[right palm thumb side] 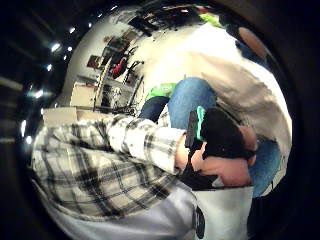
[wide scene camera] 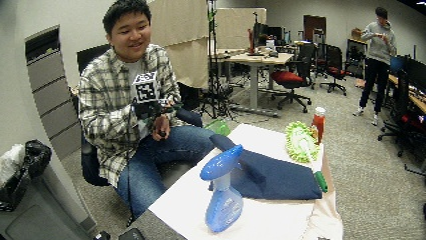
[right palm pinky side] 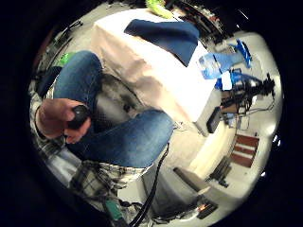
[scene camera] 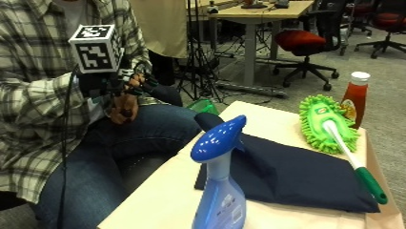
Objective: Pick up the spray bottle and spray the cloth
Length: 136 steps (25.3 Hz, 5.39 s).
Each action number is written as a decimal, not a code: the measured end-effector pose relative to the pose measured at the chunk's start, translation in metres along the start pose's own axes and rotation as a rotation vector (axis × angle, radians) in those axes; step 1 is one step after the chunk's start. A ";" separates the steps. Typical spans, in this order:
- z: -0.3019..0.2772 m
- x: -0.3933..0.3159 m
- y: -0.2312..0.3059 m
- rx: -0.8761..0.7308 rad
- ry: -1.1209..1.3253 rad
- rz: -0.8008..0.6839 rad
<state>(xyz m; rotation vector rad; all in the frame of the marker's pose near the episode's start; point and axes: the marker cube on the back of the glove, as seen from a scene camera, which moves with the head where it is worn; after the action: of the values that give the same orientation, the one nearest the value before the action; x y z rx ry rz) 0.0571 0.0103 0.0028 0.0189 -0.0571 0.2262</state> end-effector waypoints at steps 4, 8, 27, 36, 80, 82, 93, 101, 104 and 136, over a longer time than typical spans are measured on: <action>-0.007 0.044 0.000 0.064 -0.054 0.150; -0.016 0.090 -0.004 0.145 -0.092 0.279; -0.034 0.265 -0.086 0.436 -0.227 0.611; -0.031 0.319 -0.111 0.585 -0.539 0.625; -0.044 0.374 -0.203 0.634 -1.142 0.205; -0.044 0.375 -0.204 0.673 -1.138 0.220; -0.043 0.364 -0.197 0.838 -1.064 0.357; -0.069 0.349 -0.179 0.835 -0.959 0.382; -0.082 0.342 -0.177 0.821 -0.919 0.386; -0.089 0.231 -0.246 0.308 -0.130 0.430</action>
<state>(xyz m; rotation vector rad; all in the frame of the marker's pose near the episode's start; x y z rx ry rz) 0.3418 -0.1757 -0.0756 0.3303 -0.1554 0.6623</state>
